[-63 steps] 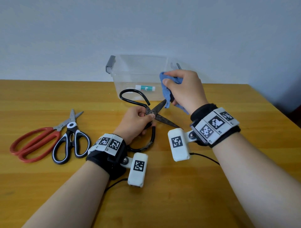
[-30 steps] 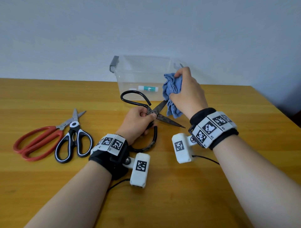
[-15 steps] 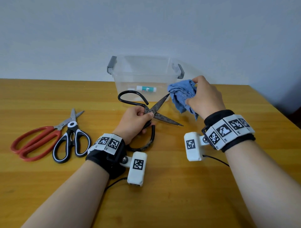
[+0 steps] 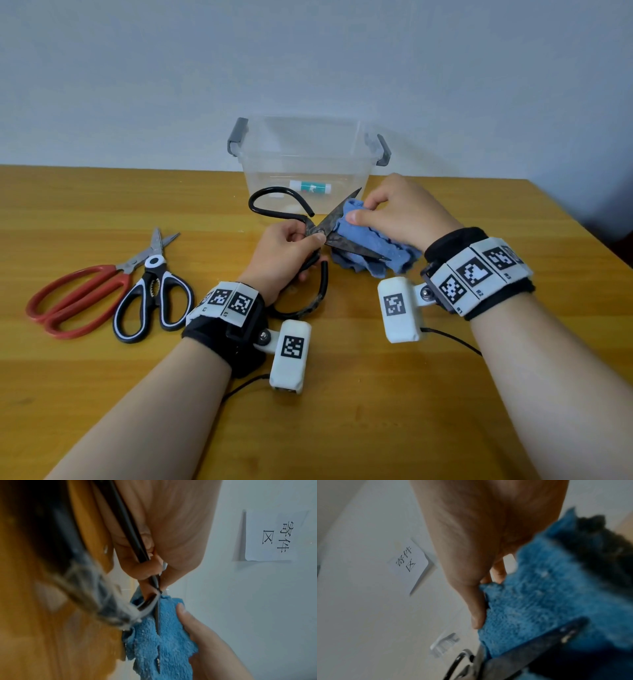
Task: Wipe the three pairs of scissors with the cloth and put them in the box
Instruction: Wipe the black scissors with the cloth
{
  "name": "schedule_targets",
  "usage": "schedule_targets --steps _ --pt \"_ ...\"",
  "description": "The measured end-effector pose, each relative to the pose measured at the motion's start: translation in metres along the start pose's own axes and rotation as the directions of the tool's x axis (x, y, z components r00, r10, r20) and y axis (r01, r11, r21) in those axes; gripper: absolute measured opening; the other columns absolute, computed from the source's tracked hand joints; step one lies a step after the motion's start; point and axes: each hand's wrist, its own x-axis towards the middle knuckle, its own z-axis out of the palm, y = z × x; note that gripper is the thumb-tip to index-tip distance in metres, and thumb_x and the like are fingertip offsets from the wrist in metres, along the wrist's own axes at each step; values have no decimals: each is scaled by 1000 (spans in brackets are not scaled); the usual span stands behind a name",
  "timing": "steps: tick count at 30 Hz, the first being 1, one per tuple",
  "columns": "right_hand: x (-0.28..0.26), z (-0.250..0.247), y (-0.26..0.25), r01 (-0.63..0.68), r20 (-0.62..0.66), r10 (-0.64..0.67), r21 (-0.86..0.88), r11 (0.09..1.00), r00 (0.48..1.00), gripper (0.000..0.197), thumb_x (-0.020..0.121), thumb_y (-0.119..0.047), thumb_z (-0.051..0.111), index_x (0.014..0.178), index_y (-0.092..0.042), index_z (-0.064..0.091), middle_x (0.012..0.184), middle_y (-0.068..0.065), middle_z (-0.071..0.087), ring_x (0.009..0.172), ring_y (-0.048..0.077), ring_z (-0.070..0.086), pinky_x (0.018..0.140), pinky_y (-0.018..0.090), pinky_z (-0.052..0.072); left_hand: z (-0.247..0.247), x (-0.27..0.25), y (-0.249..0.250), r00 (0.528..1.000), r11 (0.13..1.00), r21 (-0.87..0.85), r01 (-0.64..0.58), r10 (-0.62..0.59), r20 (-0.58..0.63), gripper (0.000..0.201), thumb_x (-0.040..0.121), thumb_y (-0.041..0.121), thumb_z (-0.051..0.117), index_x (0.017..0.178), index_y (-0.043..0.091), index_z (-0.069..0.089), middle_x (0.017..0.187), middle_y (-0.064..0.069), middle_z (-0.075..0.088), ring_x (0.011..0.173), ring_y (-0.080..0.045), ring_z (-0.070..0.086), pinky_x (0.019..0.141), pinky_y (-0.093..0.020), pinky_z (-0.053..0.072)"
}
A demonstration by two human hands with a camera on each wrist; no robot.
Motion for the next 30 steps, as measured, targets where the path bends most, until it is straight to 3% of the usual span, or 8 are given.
schedule_targets --steps 4,8,11,14,18,23,27,30 --pt "-3 7 -5 -5 100 -6 111 994 995 37 89 -42 70 71 -10 64 69 -2 53 66 10 49 59 29 36 1 1 0 1000 1000 21 -6 6 -3 39 100 12 65 73 15 36 56 3 50 66 -16 73 39 -24 36" --pt "-5 12 -3 -29 -23 35 226 974 999 34 87 -26 67 63 -14 46 61 -3 41 59 6 30 55 28 26 1 2 -1 1000 1000 17 0 0 -22 38 100 12 65 76 15 36 56 3 45 63 -14 72 38 -22 35" --pt "-6 9 -2 65 -271 18 295 953 963 35 82 -14 67 63 -3 40 64 18 44 58 18 52 58 35 43 2 3 -2 999 1000 17 13 -13 -37 38 100 11 64 75 15 35 53 3 47 64 -16 74 38 -21 35" --pt "-3 5 -5 183 -352 -76 283 942 933 34 81 -8 68 64 2 40 73 21 62 86 9 71 66 34 53 2 4 -3 998 1000 10 30 -29 -52 40 100 12 64 74 17 34 52 4 49 71 -23 76 39 -23 34" --pt "-1 8 -9 193 -210 -160 149 970 965 21 86 -27 75 71 -20 62 71 -10 59 82 14 51 66 22 34 3 5 -4 998 999 36 28 -26 -57 38 99 15 65 75 18 36 56 -5 51 49 -23 58 46 -28 31" --pt "-8 24 -15 227 32 -226 -31 973 974 23 90 -11 63 107 -25 69 100 -9 63 105 28 45 85 35 37 4 6 -4 997 999 37 28 -26 -72 42 99 13 65 72 18 34 66 -14 45 41 -17 53 43 -27 32" --pt "-8 35 -20 251 172 -216 -222 942 961 38 97 -5 52 112 -33 73 131 -6 56 114 31 44 97 48 43 4 7 -5 997 998 16 55 -54 -63 28 96 9 65 78 12 44 55 -3 51 41 -21 48 47 -30 32" --pt "-9 43 -22 234 152 -199 -271 934 968 37 98 -6 53 105 -34 75 128 -2 53 111 32 47 91 47 48 3 7 -6 998 998 41 54 -53 -46 33 96 9 64 73 13 41 52 0 51 44 -21 50 46 -29 33"
